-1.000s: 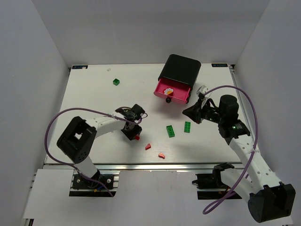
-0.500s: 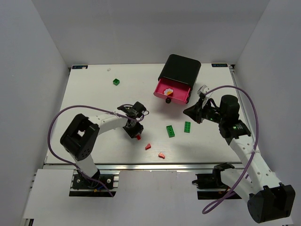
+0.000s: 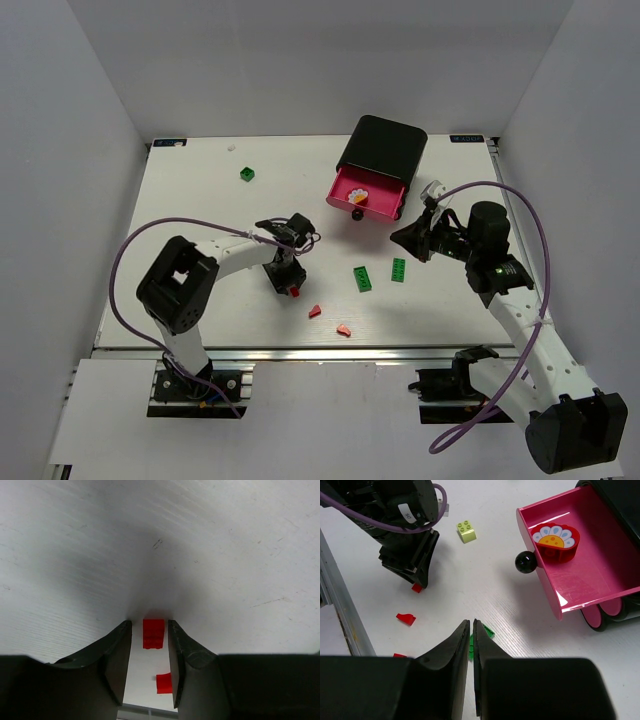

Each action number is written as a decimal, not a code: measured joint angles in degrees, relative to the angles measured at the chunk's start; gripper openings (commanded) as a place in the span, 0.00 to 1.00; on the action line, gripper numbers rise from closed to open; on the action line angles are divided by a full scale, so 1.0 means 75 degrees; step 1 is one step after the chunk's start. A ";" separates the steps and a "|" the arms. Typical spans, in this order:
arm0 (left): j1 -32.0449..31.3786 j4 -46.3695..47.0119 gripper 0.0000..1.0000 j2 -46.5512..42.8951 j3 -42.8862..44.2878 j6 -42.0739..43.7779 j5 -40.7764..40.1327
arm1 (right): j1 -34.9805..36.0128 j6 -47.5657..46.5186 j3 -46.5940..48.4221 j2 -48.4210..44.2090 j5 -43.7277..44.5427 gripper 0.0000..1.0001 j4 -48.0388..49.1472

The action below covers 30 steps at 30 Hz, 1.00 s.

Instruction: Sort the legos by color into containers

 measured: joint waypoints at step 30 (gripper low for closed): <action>-0.0093 0.1731 0.00 -0.0953 0.2419 0.3730 0.0286 | -0.0303 0.0038 -0.0003 0.0000 0.0769 0.07 0.0006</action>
